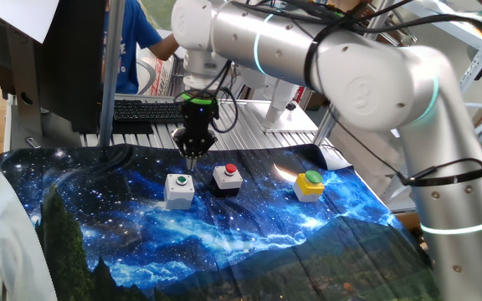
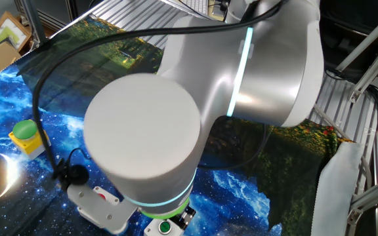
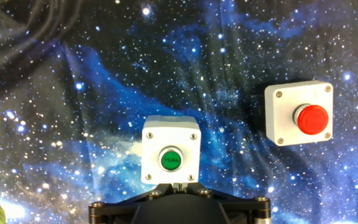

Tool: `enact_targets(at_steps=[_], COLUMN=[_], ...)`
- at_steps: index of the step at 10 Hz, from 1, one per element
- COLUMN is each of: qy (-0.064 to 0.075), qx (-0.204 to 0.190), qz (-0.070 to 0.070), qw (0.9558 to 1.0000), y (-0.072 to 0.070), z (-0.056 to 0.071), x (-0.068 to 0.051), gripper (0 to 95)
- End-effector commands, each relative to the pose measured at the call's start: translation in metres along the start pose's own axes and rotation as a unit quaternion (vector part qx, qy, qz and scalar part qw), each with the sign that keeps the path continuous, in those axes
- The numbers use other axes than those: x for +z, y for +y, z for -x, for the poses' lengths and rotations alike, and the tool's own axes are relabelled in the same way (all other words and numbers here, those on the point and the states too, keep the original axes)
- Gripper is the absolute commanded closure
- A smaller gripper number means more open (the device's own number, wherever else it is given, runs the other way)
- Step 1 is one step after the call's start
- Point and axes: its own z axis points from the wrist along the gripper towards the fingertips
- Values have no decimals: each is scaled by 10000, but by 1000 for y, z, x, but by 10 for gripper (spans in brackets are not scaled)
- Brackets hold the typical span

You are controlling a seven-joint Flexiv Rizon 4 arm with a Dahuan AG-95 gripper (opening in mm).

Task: Press three buttons from left to right in sequence

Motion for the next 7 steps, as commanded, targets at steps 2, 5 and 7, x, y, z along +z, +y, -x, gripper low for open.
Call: enact_targets(at_steps=[2,5,7], qy=[48,47,56], qx=[25,60,67], qz=[-25,-29,-29], qw=[10000,10000,10000], y=[1,1,1], z=[4,4,4], x=[-2,-2,-2], gripper=[950,950,950])
